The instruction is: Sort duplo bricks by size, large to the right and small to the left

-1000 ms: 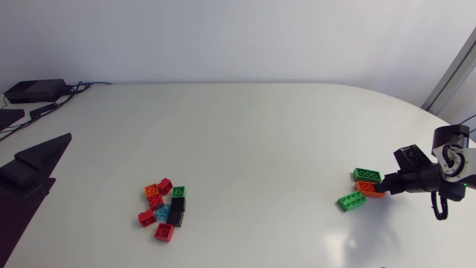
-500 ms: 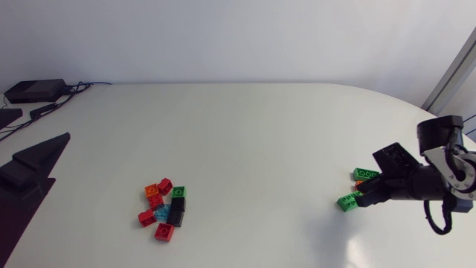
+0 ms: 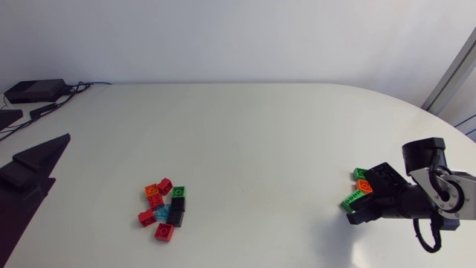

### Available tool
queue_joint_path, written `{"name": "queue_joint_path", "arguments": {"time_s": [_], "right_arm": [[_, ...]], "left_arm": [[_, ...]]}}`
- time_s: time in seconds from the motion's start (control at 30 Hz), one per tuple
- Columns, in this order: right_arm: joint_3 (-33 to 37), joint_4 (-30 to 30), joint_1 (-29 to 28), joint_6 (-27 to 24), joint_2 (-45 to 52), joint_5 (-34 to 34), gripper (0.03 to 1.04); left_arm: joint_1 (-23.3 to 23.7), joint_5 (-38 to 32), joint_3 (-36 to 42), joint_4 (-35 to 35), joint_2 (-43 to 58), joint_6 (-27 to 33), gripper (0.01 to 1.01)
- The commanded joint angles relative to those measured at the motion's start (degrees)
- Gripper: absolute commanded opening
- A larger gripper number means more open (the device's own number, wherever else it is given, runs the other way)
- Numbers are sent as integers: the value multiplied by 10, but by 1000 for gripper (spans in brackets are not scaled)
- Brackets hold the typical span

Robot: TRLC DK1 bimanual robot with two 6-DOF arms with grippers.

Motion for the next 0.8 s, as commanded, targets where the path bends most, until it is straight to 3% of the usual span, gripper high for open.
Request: {"name": "queue_joint_path", "arguments": {"time_s": [0.0, 0.2, 0.33, 0.43, 0.53, 0.6, 0.77], "right_arm": [[-10, 1, -27, -22, 5, 6, 179], [7, 1, -48, -35, 9, 3, 179], [0, -26, -50, -39, -74, -6, 218], [3, -73, -59, -37, -174, -14, 461], [11, -116, -59, -20, -274, -13, 836], [14, -130, -59, -6, -334, -8, 982], [9, -130, -72, 18, -444, 25, 998]], "left_arm": [[2, -5, 9, -2, -4, -9, 980], [2, -5, 11, -2, -2, -10, 980], [4, -7, 11, -3, -17, -10, 980], [15, -15, 9, -1, -37, -10, 980], [31, -17, 1, 14, -48, -19, 980], [39, -18, -4, 18, -56, -24, 980], [47, -48, -39, 41, -78, -43, 980]]}}
